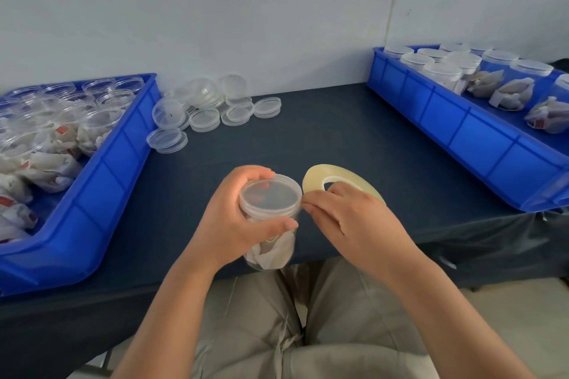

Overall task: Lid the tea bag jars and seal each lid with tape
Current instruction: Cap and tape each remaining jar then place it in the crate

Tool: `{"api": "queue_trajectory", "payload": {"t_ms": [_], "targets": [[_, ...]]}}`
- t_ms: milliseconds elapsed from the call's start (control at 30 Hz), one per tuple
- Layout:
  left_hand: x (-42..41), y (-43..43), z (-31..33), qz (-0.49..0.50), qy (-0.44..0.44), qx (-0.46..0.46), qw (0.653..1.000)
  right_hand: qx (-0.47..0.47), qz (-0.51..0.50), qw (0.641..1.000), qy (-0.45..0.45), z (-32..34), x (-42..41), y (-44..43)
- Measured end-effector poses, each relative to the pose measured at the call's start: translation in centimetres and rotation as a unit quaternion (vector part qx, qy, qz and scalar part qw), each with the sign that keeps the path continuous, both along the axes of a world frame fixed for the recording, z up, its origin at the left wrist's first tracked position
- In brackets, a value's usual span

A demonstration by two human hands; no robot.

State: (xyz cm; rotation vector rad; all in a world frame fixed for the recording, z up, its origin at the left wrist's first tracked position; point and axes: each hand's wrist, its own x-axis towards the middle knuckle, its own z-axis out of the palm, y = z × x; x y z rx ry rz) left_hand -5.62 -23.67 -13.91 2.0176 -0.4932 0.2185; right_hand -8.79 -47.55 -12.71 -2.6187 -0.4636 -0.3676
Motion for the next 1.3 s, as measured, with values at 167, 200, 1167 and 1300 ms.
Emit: {"api": "queue_trajectory", "payload": {"t_ms": [167, 200, 1167, 1300], "targets": [[0.0, 0.7, 0.8, -0.029, 0.0, 0.035, 0.999, -0.007, 0.028, 0.999, 0.038, 0.2, -0.1, -0.1], [0.0, 0.5, 0.8, -0.022, -0.008, 0.051, 0.998, -0.011, 0.031, 0.999, 0.034, 0.1, -0.2, 0.1], [0.6, -1.1, 1.0, 0.041, -0.084, 0.15, 0.984, -0.002, 0.053, 0.994, 0.091, -0.1, -0.1, -1.1], [0.4, -1.2, 1.2, 0.046, -0.084, 0.16, 0.982, -0.046, 0.006, 0.998, 0.041, -0.3, -0.4, -0.5]]}}
